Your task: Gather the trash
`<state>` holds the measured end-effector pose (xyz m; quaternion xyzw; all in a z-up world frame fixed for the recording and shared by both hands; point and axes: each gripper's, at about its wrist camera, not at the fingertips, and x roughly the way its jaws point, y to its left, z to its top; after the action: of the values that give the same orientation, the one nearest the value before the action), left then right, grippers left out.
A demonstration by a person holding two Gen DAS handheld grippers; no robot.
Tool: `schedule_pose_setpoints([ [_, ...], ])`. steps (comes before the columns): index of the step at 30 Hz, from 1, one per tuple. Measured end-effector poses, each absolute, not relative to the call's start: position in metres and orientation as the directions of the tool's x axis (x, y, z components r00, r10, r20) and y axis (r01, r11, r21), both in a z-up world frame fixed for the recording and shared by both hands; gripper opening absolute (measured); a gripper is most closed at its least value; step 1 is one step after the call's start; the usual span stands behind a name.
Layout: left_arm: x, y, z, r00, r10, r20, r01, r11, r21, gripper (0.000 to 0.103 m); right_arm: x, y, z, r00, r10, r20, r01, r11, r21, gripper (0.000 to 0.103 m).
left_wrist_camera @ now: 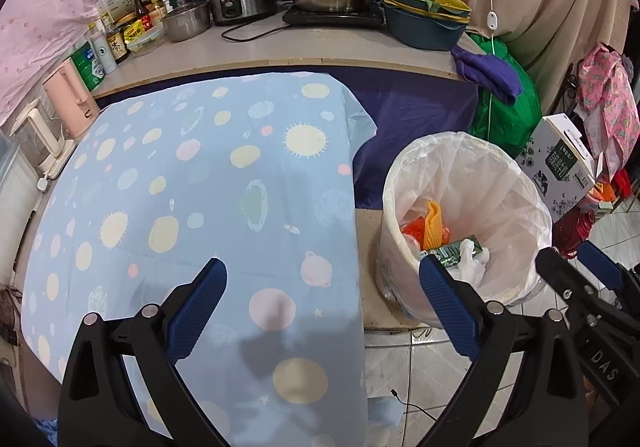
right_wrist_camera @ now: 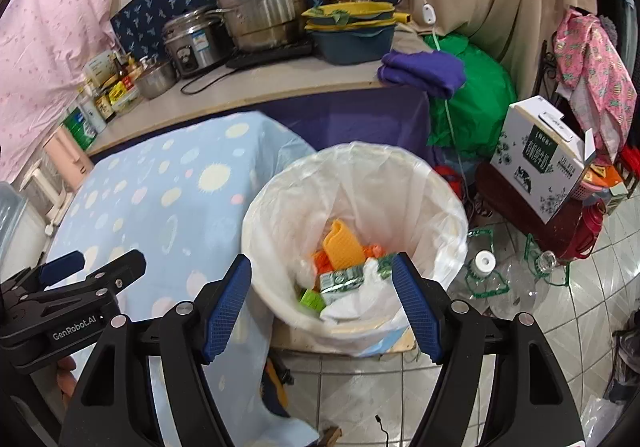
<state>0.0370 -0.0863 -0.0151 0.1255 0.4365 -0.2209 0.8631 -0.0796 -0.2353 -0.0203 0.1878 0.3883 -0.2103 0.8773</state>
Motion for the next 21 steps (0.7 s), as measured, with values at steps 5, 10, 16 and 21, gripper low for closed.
schedule_pose_setpoints([
  [5,0.038,-0.081,-0.016,0.500,-0.253,-0.828,0.480,0.877,0.021,0.093,-0.079,-0.224,-0.024,0.595,-0.198,-0.779,0.498,0.851,0.165,0.070],
  [10,0.038,-0.082,-0.014,0.500,-0.252,-0.829,0.480,0.877,0.024,0.093,-0.078,-0.225,-0.025,0.593,-0.184,-0.784,0.500,0.847,0.179,0.070],
  [16,0.035,-0.090,-0.014,0.500,-0.253,-0.828,0.496,0.868,0.035,0.093,-0.077,-0.231,-0.026,0.587,-0.181,-0.789,0.510,0.840,0.186,0.070],
  [21,0.030,-0.097,-0.015,0.502,-0.251,-0.828,0.512,0.857,0.050,0.093,-0.077,-0.235,-0.025,0.584,-0.179,-0.792,0.509,0.840,0.185,0.070],
])
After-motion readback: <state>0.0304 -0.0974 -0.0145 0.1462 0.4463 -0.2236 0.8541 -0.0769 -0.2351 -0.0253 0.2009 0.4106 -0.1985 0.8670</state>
